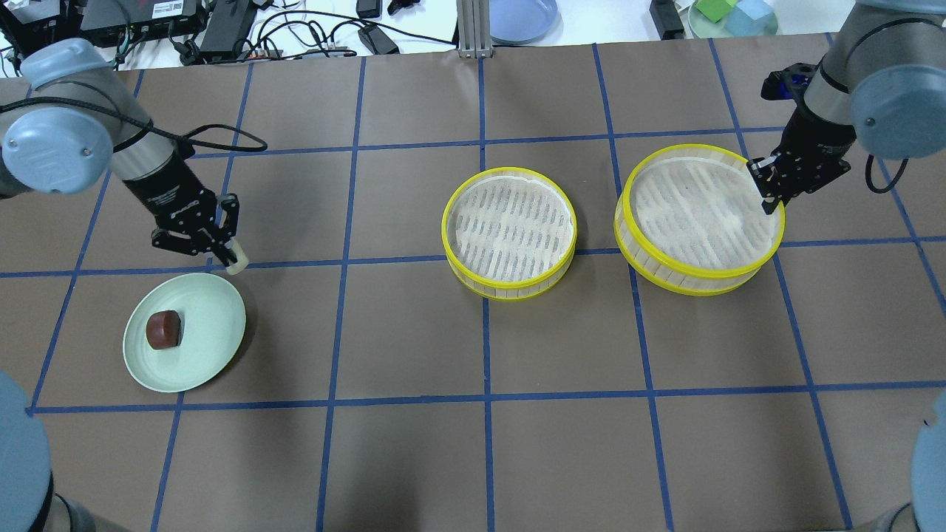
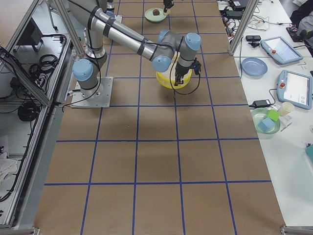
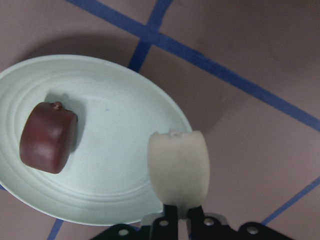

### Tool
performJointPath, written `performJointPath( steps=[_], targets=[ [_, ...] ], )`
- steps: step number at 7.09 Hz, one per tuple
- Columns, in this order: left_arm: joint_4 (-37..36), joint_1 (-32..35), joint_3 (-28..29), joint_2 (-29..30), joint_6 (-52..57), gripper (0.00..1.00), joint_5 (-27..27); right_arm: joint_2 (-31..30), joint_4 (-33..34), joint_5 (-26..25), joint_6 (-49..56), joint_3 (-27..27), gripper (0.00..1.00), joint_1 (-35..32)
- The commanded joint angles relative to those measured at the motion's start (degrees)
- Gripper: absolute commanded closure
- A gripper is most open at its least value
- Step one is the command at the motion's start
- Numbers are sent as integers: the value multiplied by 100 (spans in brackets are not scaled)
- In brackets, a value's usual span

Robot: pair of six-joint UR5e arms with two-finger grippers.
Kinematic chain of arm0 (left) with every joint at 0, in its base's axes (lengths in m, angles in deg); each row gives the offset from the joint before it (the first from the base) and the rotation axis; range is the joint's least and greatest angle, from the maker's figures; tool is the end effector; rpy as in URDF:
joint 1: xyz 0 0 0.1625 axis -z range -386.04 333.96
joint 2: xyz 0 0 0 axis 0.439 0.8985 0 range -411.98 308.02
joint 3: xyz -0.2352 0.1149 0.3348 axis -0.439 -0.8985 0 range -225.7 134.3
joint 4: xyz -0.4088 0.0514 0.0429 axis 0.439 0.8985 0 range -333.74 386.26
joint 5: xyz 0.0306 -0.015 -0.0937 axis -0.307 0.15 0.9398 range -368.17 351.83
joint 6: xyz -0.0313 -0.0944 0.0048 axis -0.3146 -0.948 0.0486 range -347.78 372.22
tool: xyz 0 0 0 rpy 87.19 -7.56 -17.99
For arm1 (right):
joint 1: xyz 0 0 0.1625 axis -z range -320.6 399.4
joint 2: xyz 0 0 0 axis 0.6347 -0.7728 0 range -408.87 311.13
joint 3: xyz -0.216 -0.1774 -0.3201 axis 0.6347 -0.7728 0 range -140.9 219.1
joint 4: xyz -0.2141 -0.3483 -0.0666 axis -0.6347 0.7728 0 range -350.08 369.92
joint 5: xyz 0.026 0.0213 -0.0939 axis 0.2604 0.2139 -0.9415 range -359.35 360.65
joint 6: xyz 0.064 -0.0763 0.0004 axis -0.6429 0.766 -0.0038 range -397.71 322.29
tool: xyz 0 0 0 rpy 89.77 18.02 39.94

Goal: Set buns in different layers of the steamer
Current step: 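Carry the white bun with the left gripper into the bottom steamer tier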

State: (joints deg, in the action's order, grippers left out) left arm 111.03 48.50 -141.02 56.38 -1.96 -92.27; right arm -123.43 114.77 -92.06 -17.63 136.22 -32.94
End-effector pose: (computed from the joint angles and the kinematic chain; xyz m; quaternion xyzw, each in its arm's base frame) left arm 0.0099 -0.5745 0.2828 0.2601 -0.9508 -0.1596 0.0525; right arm -0.0476 -0.5734 0.3096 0.0226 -0.9972 -0.0713 0.0006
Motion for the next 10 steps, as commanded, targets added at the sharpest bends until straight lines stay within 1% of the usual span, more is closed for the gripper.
performJointPath(
  steps=[1,2,3,4,5,6,7,8,9,10],
  targets=[
    [-388,1014,399,-78,-1450,100,942,3,0,8,-5,9,88,0],
    [-1088,1357,383,0,-2109,100,1592,3,0,8,-5,9,88,0],
    [-1417,1744,322,114,-2524,100,1747,3,0,8,-5,0,88,0],
    [-1489,2061,304,211,-2589,100,2122,3,0,-1,4,9,88,0],
    [-1829,2299,286,351,-2868,100,2439,3,0,7,-5,9,88,0],
    [-2294,2432,286,535,-2984,100,2477,-6,0,8,-5,9,88,0],
    [-2568,2581,286,772,-3038,100,2600,-6,0,-1,-5,0,88,0],
    [-2737,2748,286,931,-3186,100,2618,-6,9,7,-5,0,88,0],
    [-2816,2836,295,1011,-3431,97,2601,-6,9,8,-5,0,88,0],
    [-2826,2846,295,1012,-3590,27,2557,-15,17,8,-14,0,88,0]
  ],
)
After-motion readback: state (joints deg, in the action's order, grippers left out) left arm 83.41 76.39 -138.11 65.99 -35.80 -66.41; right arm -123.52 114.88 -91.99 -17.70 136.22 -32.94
